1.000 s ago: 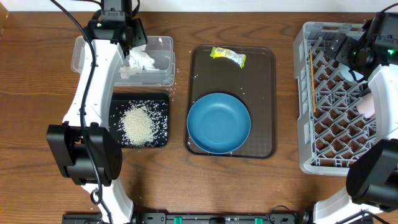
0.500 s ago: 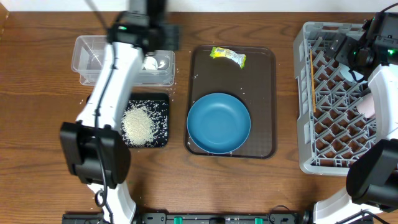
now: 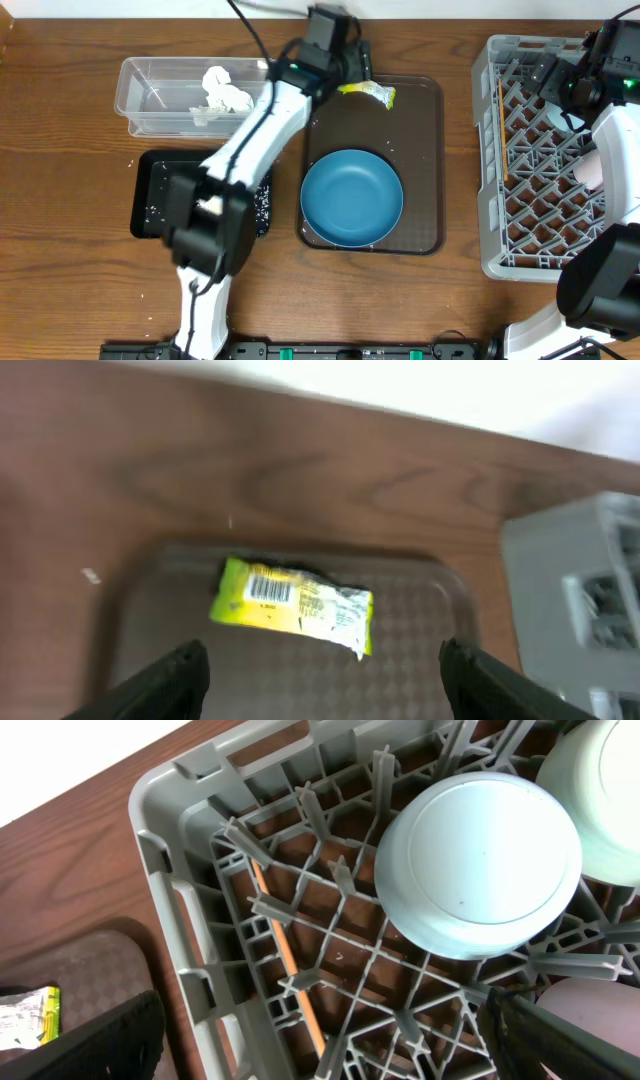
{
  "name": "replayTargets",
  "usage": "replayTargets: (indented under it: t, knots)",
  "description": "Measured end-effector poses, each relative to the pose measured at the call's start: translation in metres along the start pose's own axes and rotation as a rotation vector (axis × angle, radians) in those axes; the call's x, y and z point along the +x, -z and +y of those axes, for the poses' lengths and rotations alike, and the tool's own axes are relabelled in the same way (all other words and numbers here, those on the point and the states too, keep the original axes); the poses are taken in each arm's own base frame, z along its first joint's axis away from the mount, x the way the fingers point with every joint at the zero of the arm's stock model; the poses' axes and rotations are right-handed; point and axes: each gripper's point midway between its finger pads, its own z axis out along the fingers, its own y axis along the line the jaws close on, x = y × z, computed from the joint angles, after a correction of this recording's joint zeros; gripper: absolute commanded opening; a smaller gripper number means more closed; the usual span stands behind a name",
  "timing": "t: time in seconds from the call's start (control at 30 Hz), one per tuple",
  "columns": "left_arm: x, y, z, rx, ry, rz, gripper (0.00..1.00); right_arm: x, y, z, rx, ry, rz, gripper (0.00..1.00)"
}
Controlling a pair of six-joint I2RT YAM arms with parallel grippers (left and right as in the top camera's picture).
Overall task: Sort waste into correct bins and load items into the dishwasher rack
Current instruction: 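Move the left gripper right toward the yellow wrapper, then lower the left gripper and grasp the yellow wrapper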
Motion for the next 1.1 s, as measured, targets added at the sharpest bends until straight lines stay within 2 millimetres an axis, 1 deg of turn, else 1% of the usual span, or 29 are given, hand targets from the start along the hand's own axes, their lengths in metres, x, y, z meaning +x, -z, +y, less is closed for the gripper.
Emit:
replayTargets:
  t: [0.07,0.17,0.37,0.5,0.67,0.77,0.8,0.97,1.1]
  knots:
    - [0.015,-0.019,0.005,-0.017,0.067,0.027,0.76,0.0,0.0,0.0,0.0,0.0,0.0,0.99]
    - [0.033,-0.039,0.004,-0.017,0.125,0.047,0.76,0.0,0.0,0.0,0.0,0.0,0.0,0.99]
    - [0.049,-0.054,-0.012,0.01,0.21,0.052,0.76,0.0,0.0,0.0,0.0,0.0,0.0,0.99]
    - [0.059,-0.064,-0.007,-0.005,0.309,0.069,0.76,0.0,0.0,0.0,0.0,0.0,0.0,0.99]
    - [0.07,-0.081,0.004,-0.027,0.402,0.082,0.77,0.0,0.0,0.0,0.0,0.0,0.0,0.99]
    - [0.07,-0.087,0.004,-0.016,0.427,0.07,0.76,0.0,0.0,0.0,0.0,0.0,0.0,0.98]
    - [0.068,-0.089,0.003,-0.009,0.434,0.062,0.77,0.0,0.0,0.0,0.0,0.0,0.0,0.99]
    - [0.057,-0.09,0.0,0.007,0.448,0.01,0.76,0.0,0.0,0.0,0.0,0.0,0.0,0.99]
    - [0.053,-0.09,0.002,-0.001,0.47,-0.01,0.76,0.0,0.0,0.0,0.0,0.0,0.0,0.99]
